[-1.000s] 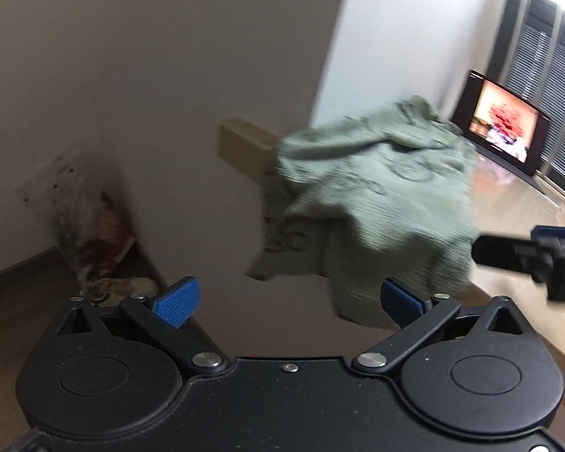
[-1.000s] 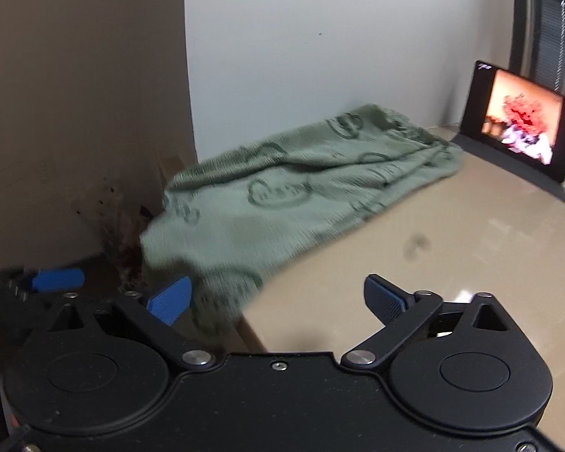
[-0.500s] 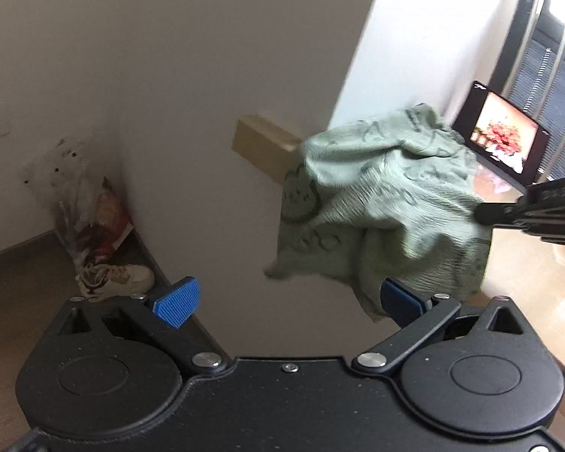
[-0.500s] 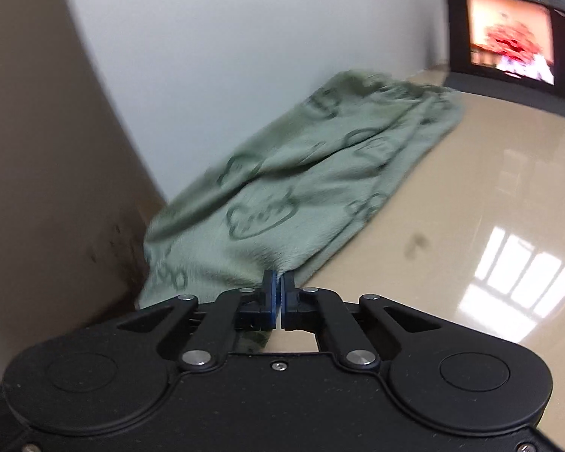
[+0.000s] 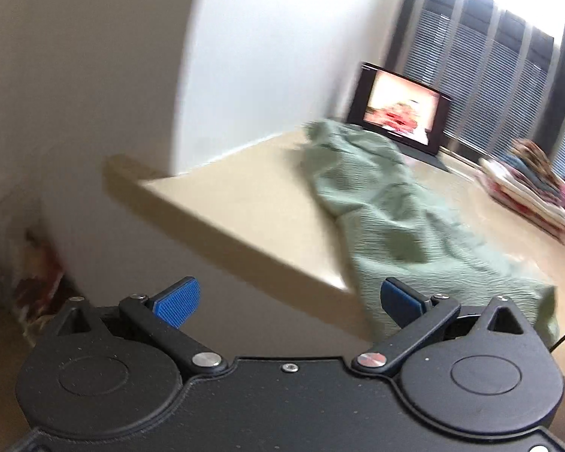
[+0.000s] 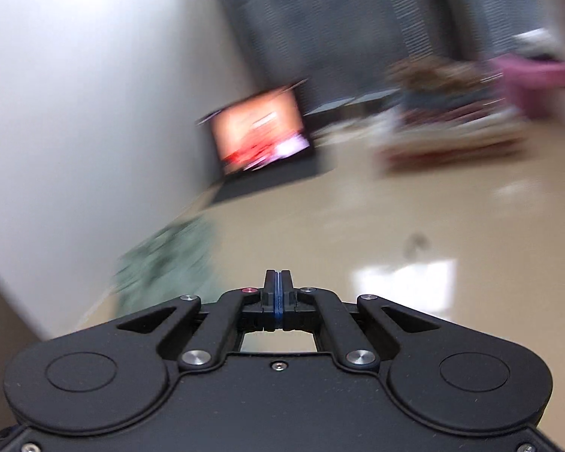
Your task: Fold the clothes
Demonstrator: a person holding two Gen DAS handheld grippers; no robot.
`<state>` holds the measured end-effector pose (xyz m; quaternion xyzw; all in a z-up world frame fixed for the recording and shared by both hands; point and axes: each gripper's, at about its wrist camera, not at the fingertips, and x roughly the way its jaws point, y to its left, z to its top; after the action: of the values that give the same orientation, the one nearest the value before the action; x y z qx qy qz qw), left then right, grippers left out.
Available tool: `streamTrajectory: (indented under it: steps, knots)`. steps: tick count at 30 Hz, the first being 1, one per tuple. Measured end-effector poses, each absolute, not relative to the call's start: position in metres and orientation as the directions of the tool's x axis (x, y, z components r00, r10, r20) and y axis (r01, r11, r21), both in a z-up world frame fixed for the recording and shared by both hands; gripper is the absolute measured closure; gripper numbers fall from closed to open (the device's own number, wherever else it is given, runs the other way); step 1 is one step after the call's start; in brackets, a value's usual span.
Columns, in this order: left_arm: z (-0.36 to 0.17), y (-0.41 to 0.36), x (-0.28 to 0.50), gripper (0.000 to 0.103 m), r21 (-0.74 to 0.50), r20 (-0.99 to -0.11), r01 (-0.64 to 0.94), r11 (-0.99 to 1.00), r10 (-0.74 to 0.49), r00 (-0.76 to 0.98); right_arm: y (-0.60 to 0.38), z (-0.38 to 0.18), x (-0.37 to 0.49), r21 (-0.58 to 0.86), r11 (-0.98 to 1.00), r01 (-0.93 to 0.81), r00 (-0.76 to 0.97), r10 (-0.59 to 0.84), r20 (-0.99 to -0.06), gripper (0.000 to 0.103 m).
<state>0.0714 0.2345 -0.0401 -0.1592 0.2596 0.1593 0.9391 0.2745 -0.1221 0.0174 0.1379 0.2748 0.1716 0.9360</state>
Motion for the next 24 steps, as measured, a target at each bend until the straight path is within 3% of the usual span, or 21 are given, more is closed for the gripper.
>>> streamTrajectory:
  steps: [3, 5, 6, 7, 9, 10, 12, 19, 24]
  knots:
    - [-0.041, 0.222, 0.090, 0.000, -0.206, -0.555, -0.326, 0.923, 0.165, 0.815, -0.176, 0.009, 0.267, 0.365, 0.921, -0.134, 0.792, 0.321, -0.520, 0.101]
    - [-0.042, 0.216, 0.103, 0.000, -0.198, -0.569, -0.302, 0.933, 0.141, 0.810, -0.189, 0.002, 0.258, 0.392, 0.908, -0.149, 0.754, 0.361, -0.548, 0.097]
    - [-0.041, 0.216, 0.111, 0.000, -0.196, -0.572, -0.299, 0.934, 0.139, 0.808, -0.193, -0.001, 0.254, 0.404, 0.901, -0.158, 0.736, 0.380, -0.560, 0.085]
    - [-0.040, 0.215, 0.118, 0.000, -0.194, -0.574, -0.298, 0.935, 0.138, 0.807, -0.188, -0.004, 0.252, 0.406, 0.896, -0.179, 0.721, 0.400, -0.565, 0.061]
    - [-0.036, 0.215, 0.130, 0.000, -0.186, -0.573, -0.301, 0.935, 0.146, 0.806, -0.172, -0.010, 0.254, 0.401, 0.882, -0.248, 0.688, 0.452, -0.568, 0.036]
    - [-0.033, 0.216, 0.137, 0.000, -0.177, -0.570, -0.307, 0.935, 0.157, 0.807, -0.161, -0.010, 0.257, 0.396, 0.873, -0.284, 0.671, 0.476, -0.569, 0.029]
    - [-0.026, 0.219, 0.150, 0.000, -0.164, -0.563, -0.317, 0.934, 0.176, 0.808, -0.129, -0.003, 0.273, 0.369, 0.855, -0.365, 0.638, 0.518, -0.569, 0.024]
    - [-0.003, 0.249, 0.202, 0.000, -0.119, -0.573, -0.377, 0.919, 0.247, 0.782, -0.016, 0.025, 0.328, 0.277, 0.733, -0.622, 0.499, 0.643, -0.581, 0.024]
    - [-0.005, 0.281, 0.257, 0.001, -0.200, -0.573, -0.411, 0.890, 0.234, 0.786, 0.063, 0.046, 0.394, 0.286, 0.688, -0.667, 0.446, 0.676, -0.587, 0.025]
